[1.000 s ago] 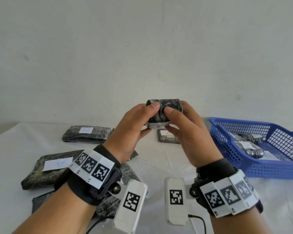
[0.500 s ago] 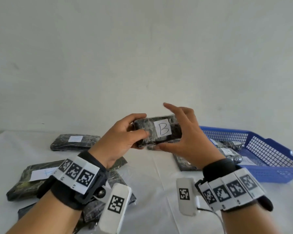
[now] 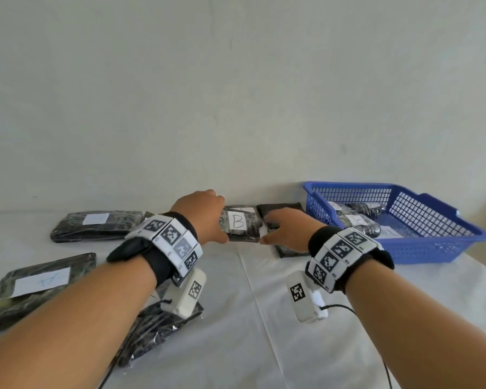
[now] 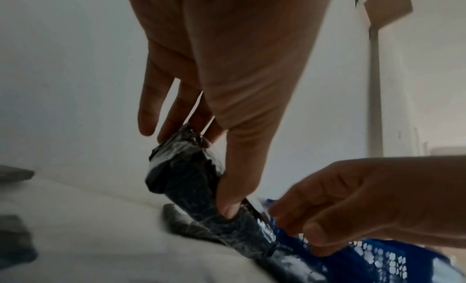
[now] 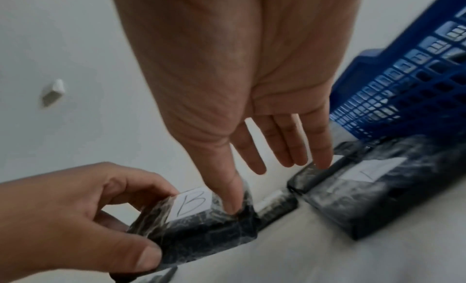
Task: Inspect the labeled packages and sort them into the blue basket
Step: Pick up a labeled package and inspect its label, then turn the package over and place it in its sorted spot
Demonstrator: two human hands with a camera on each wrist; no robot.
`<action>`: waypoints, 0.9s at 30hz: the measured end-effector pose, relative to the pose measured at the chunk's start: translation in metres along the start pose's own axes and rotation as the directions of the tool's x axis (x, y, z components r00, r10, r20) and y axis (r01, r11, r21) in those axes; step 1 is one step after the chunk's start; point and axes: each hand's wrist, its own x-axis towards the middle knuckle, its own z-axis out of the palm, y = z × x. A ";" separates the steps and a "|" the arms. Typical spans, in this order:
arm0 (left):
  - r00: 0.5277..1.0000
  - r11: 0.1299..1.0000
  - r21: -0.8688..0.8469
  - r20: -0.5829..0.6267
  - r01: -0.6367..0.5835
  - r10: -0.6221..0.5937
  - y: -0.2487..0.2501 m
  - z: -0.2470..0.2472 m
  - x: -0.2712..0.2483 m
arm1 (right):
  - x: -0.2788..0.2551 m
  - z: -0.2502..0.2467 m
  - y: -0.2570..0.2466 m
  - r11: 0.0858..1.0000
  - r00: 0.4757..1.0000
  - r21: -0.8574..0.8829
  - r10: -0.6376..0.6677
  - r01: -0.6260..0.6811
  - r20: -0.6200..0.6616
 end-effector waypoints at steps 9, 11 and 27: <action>0.991 0.997 -0.071 0.134 0.012 -0.002 0.017 0.033 0.053 | 0.025 0.025 0.016 0.976 0.987 -0.178 0.141 -0.125 0.081; 0.985 0.998 -0.056 0.173 -0.010 0.019 0.020 0.034 0.061 | 0.022 0.024 0.013 0.975 0.987 -0.180 0.143 -0.127 0.079; 0.980 0.970 -0.223 0.191 0.093 -0.050 -0.070 -0.003 -0.006 | -0.001 0.018 -0.074 0.981 0.972 -0.083 -0.186 0.175 -0.144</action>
